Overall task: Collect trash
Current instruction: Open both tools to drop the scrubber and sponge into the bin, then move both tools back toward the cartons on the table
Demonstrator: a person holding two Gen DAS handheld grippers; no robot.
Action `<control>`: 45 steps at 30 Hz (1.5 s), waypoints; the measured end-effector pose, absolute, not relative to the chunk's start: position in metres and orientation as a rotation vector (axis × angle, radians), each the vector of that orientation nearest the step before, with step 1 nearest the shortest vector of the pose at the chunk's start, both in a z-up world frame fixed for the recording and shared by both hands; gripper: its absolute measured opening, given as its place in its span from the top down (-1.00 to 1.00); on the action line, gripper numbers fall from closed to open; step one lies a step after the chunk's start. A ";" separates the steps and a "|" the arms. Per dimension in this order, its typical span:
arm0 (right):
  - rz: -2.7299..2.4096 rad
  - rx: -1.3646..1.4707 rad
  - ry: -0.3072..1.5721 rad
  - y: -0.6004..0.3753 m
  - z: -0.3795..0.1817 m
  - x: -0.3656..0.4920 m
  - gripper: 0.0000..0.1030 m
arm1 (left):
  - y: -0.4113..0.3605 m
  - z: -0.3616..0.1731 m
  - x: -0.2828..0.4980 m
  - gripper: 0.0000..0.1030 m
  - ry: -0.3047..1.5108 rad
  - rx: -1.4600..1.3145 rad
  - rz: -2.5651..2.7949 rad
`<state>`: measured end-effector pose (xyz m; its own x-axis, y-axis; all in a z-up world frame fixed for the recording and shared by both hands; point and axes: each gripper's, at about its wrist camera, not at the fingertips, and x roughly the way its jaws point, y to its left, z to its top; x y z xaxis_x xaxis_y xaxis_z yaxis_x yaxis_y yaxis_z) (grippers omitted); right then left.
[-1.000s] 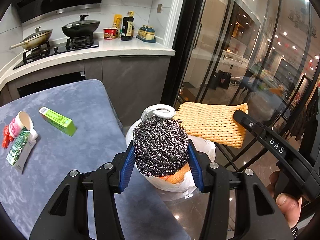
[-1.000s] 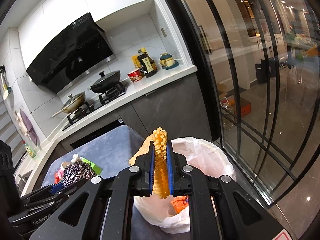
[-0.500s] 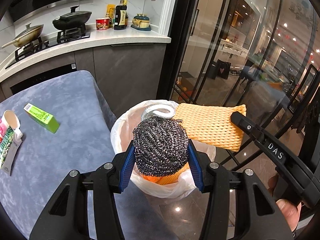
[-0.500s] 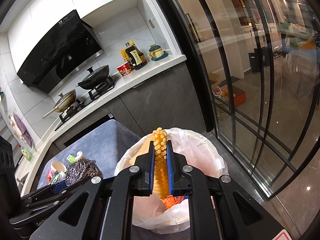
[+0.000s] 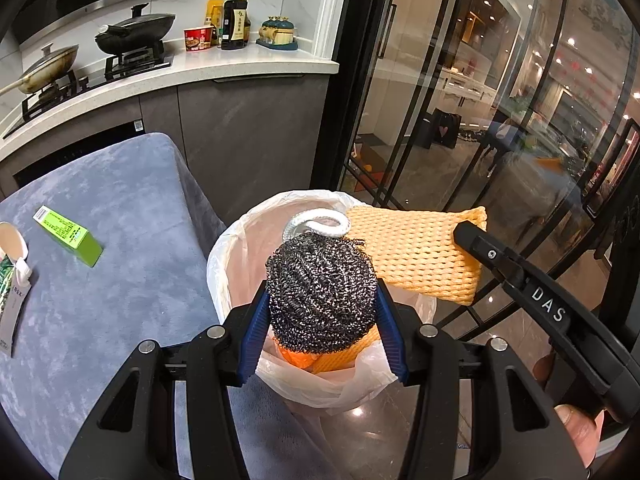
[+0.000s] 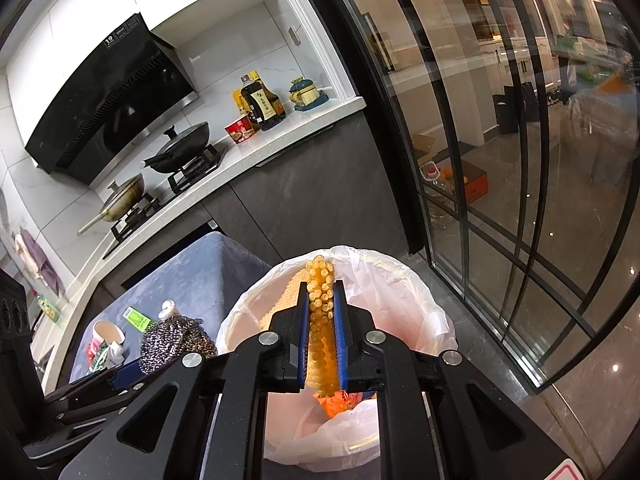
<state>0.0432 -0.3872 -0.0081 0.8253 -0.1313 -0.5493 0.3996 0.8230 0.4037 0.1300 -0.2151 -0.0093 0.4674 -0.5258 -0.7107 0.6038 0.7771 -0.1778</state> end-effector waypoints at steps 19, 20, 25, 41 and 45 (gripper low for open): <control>-0.304 0.528 0.517 -0.385 -0.004 0.046 0.44 | -0.211 -0.010 0.136 -0.16 0.836 0.092 -0.666; -0.305 0.527 0.515 -0.384 -0.003 0.046 0.42 | -0.210 -0.010 0.136 -0.16 0.835 0.091 -0.667; -0.302 0.515 0.512 -0.382 0.000 0.049 0.37 | -0.203 -0.007 0.136 -0.16 0.830 0.080 -0.663; -0.269 0.478 0.504 -0.358 0.013 0.050 0.36 | -0.164 0.001 0.140 -0.23 0.807 0.029 -0.617; -0.252 0.463 0.504 -0.345 0.018 0.054 0.36 | -0.148 0.005 0.143 -0.23 0.797 0.014 -0.596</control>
